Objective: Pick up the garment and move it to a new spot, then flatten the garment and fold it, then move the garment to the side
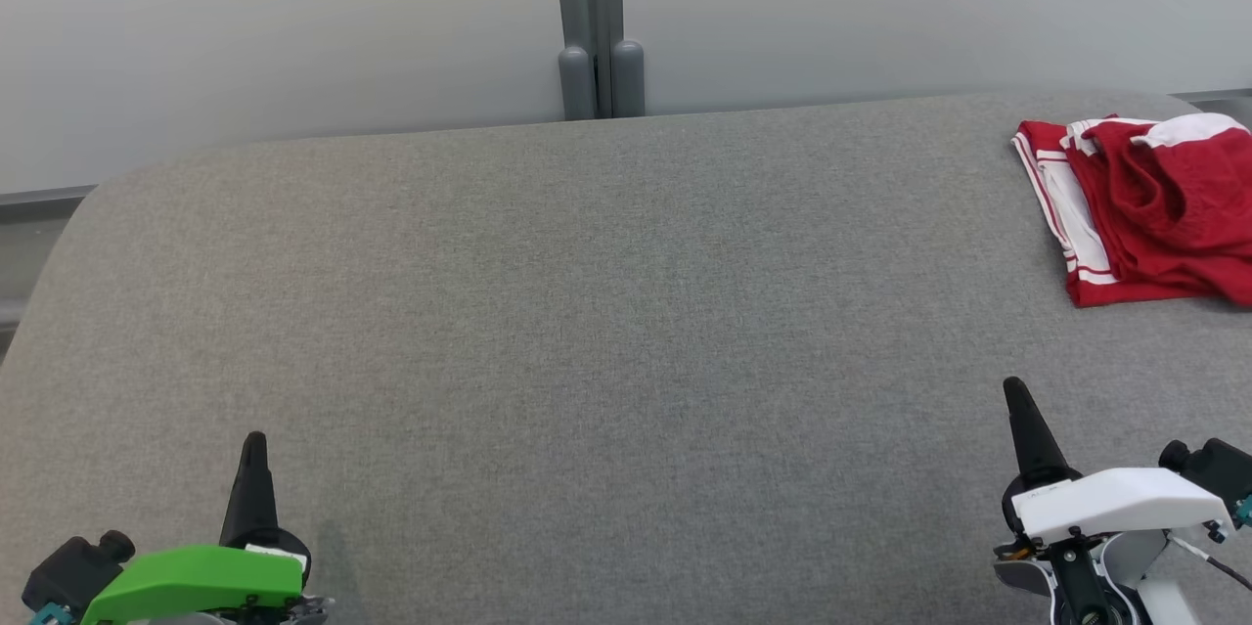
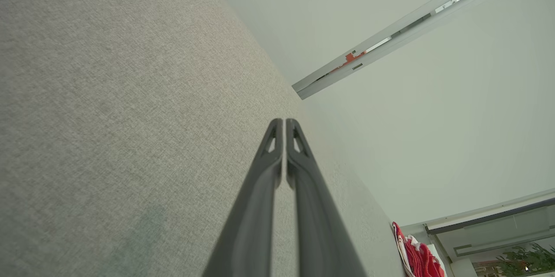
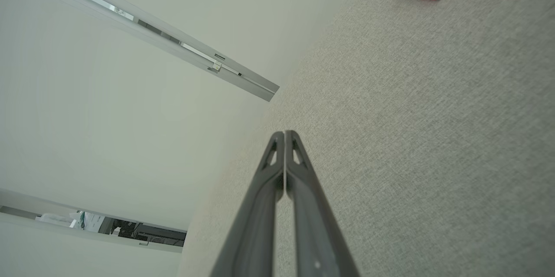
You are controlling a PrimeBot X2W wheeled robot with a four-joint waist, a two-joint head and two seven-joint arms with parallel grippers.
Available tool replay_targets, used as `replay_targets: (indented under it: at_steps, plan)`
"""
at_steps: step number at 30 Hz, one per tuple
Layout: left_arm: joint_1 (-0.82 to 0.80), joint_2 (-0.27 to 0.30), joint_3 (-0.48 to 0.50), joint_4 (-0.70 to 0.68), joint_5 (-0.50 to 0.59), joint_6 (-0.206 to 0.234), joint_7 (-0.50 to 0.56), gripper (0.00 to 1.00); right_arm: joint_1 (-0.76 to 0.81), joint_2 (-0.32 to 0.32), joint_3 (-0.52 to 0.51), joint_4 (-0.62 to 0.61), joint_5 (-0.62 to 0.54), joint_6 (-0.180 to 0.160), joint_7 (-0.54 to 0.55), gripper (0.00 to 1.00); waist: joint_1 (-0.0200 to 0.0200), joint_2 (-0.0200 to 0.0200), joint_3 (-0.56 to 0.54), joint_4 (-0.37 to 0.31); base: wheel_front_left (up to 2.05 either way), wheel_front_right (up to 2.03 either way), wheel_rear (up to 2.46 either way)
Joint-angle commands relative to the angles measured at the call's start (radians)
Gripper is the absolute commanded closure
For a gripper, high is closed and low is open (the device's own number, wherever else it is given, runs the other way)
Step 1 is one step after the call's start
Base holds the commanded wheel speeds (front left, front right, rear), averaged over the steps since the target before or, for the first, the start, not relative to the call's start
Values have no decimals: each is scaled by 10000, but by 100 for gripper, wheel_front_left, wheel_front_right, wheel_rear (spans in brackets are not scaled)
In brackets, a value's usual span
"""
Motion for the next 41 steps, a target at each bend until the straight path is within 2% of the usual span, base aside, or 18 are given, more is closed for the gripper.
replay_targets:
  at_steps: [1,41]
  plan:
    - [-266,81,46,-126,-324,-57,47,100,-206,-21,-67,-56,281,4,79,100,0,0,1,2,0,0,0]
    - [-679,105,84,-256,-4012,-78,1033,100,-517,137,-551,55,3819,4,1073,100,0,0,36,60,0,0,0]
